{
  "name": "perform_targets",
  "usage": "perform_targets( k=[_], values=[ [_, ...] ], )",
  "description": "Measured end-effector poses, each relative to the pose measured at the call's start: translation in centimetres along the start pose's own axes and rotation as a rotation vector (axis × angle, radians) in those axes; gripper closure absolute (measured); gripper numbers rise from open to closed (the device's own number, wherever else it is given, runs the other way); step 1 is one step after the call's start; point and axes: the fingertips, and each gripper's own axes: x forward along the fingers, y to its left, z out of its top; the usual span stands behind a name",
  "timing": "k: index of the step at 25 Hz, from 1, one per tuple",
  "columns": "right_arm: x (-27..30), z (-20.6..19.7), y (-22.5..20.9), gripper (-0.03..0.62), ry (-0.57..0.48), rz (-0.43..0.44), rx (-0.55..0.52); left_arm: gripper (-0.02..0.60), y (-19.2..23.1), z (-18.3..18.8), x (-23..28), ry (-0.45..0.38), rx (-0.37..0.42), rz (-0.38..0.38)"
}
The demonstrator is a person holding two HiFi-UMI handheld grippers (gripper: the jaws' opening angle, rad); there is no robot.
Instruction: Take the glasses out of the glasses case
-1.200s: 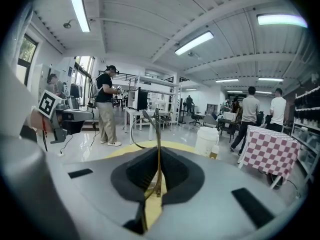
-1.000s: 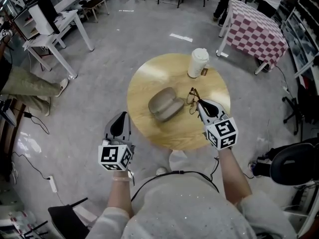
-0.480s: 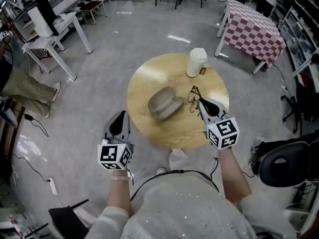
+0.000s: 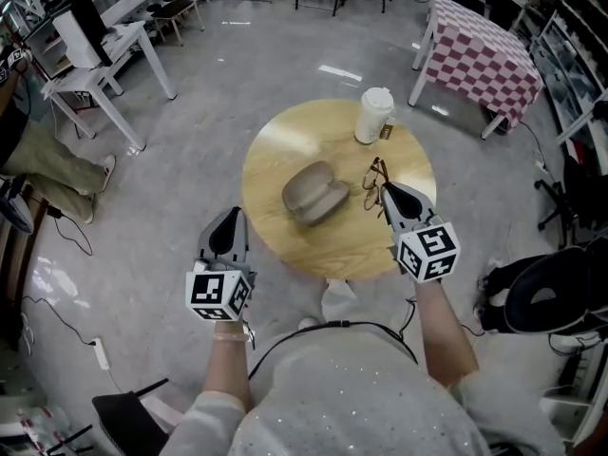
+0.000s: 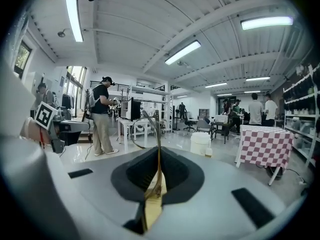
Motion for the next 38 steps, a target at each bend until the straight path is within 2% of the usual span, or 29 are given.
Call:
perform_targets(
  k=[21, 38],
  values=[
    [-2.5, -0.1, -0.8, 0.574, -0.044, -0.055, 0.067, 0.577, -0.1, 0.0, -0.8, 0.004, 0.003, -0.008],
    [-3.5, 0.0, -0.6, 0.576, -0.057, -0.067, 0.071, 0.577, -0.3, -0.1, -1.3, 0.003, 0.009, -0.022]
  ],
)
